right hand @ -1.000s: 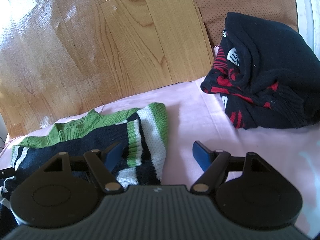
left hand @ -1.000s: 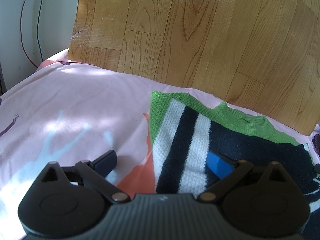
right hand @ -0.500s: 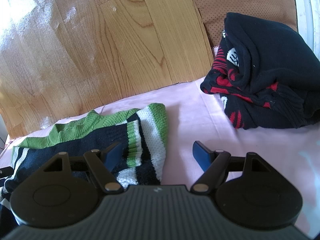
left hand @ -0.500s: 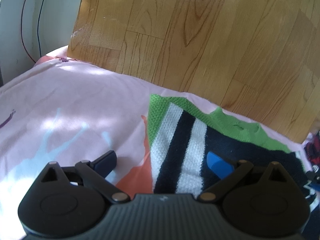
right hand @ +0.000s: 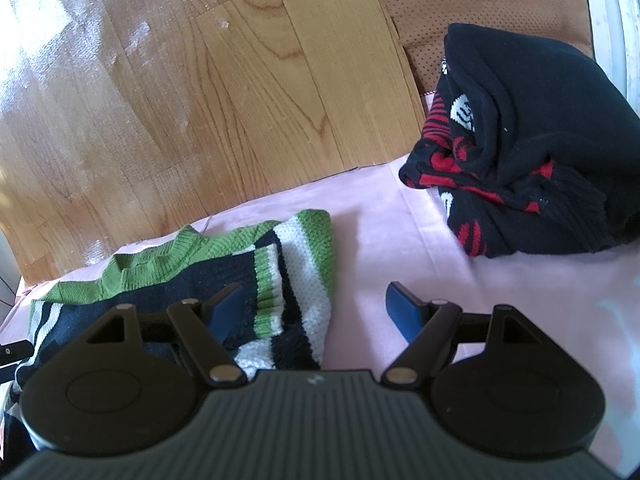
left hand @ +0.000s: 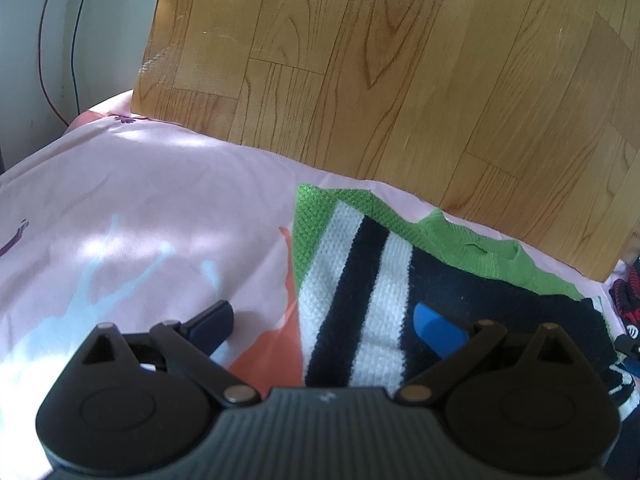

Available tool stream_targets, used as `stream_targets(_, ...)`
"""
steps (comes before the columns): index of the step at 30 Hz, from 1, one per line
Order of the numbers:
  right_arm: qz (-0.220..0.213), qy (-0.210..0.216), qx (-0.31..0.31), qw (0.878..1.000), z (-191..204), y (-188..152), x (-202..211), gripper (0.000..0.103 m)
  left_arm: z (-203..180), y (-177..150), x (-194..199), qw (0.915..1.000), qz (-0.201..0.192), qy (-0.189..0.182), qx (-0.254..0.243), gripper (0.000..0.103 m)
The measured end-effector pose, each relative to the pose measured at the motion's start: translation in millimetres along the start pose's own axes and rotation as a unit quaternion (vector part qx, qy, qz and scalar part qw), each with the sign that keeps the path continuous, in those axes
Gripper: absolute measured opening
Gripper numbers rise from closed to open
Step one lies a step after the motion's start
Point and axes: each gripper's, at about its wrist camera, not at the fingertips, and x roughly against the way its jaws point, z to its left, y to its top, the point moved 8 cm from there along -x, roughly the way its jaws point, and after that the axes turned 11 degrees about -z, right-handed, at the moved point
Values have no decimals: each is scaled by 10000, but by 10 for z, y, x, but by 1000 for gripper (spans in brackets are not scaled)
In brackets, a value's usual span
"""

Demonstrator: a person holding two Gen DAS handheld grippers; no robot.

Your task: Fold small clothes

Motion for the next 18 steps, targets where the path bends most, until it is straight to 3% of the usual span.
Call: stream_targets(18, 7, 21, 7, 10000, -3, 3, -5, 80, -9, -4, 2, 10000, 21, 30, -71, 100)
